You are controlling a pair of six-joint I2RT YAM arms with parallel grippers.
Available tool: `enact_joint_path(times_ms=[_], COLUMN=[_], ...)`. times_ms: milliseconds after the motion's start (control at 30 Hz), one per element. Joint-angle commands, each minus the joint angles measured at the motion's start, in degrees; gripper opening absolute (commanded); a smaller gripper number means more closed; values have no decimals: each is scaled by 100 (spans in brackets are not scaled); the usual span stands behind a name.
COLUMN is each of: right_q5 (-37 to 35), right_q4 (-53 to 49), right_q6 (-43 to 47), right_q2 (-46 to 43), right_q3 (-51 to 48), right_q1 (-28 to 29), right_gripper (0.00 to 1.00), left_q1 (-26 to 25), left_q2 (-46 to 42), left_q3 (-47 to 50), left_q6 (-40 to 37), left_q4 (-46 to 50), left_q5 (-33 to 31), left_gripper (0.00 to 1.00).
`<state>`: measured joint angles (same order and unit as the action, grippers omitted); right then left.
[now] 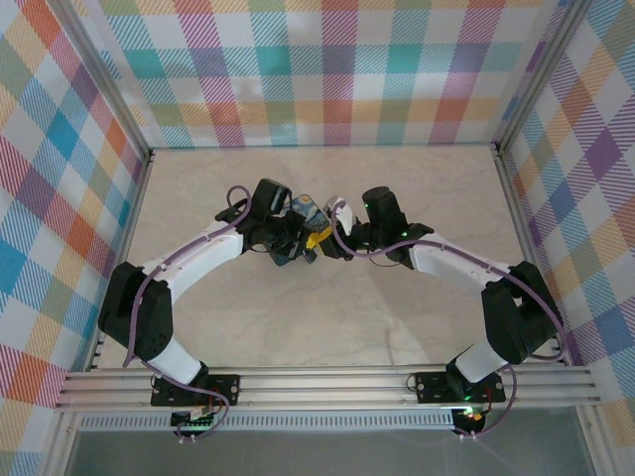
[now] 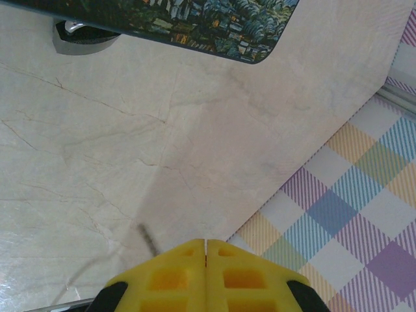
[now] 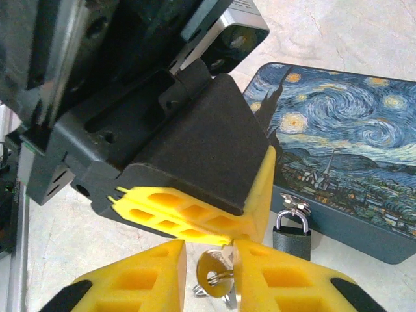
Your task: Unlock the padlock with the key
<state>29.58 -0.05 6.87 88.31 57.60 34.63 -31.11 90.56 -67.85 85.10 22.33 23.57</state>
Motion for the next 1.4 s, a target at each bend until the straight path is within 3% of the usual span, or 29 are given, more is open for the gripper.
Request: enact_joint_path(times_ms=[0, 500, 867, 1033, 1233, 1367], right_q5=[-20, -382, -234, -48, -37, -212], right_q4=[-76, -155, 85, 163, 2, -186], right_q6=[154, 268, -68, -72, 20, 117], right_q2=[115, 186, 123, 22, 32, 89], right_q3=[138, 85, -12, -14, 57, 76], right_q1=[44, 48, 48, 36, 34, 32], right_gripper=[25, 0, 0, 16, 26, 26], left_q1=[-64, -92, -88, -92, -88, -79], left_q2=[-178, -204, -189, -190, -241, -284], left_q3=[-85, -162, -118, -60, -52, -49], left_q6=[83, 130, 138, 121, 130, 137], left_q4=[-35, 17, -35, -51, -45, -36], left_q5=[130, 69, 68, 99, 86, 63], left_gripper=[0, 0, 0, 0, 0, 0])
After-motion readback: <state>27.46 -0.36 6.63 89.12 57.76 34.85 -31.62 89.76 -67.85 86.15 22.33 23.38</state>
